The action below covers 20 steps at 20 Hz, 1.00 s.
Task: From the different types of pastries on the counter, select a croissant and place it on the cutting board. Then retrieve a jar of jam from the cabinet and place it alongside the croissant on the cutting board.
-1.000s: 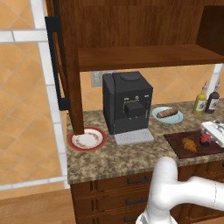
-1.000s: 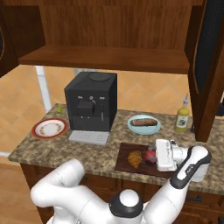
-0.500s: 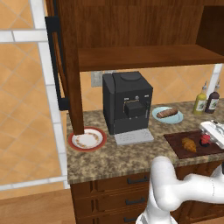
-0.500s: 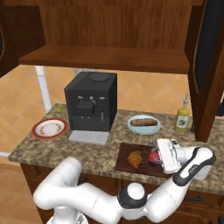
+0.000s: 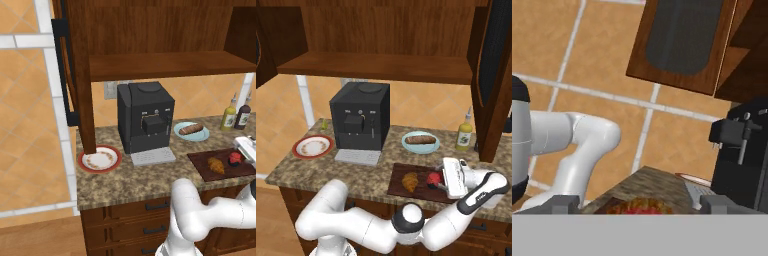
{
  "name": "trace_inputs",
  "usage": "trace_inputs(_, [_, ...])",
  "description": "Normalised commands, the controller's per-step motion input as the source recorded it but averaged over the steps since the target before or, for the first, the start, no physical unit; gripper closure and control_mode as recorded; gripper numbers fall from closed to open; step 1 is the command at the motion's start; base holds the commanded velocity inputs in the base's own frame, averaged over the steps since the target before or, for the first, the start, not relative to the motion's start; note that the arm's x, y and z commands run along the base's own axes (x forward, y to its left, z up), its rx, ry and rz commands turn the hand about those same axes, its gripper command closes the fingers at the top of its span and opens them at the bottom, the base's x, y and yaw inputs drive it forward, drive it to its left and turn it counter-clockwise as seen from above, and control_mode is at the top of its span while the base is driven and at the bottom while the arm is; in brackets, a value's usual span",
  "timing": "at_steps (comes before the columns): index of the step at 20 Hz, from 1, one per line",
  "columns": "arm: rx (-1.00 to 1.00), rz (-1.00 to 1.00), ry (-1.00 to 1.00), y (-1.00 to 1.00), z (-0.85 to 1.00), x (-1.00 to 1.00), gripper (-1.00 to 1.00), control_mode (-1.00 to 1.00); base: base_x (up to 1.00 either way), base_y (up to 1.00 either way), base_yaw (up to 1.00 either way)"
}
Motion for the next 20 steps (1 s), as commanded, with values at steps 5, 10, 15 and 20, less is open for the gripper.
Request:
trace_inputs(5, [-0.01,-0.06,-0.2,-0.23,0.79,-0.45,-1.0,-1.0,0.0,0.0,0.0])
trace_inputs(10, [0.0,-0.28,-0.13,-0.31,0.72,-0.64,-1.0,-1.0,0.0,0.0,0.0])
trace_inputs(15, [0.1,-0.59,-0.04,-0.24,0.02,-0.49,-1.0,-1.0,0.0,0.0,0.0])
trace_inputs(20, [0.15,-0.59,-0.01,-0.04,0.54,-0.59,-1.0,-1.0,0.0,0.0,0.0])
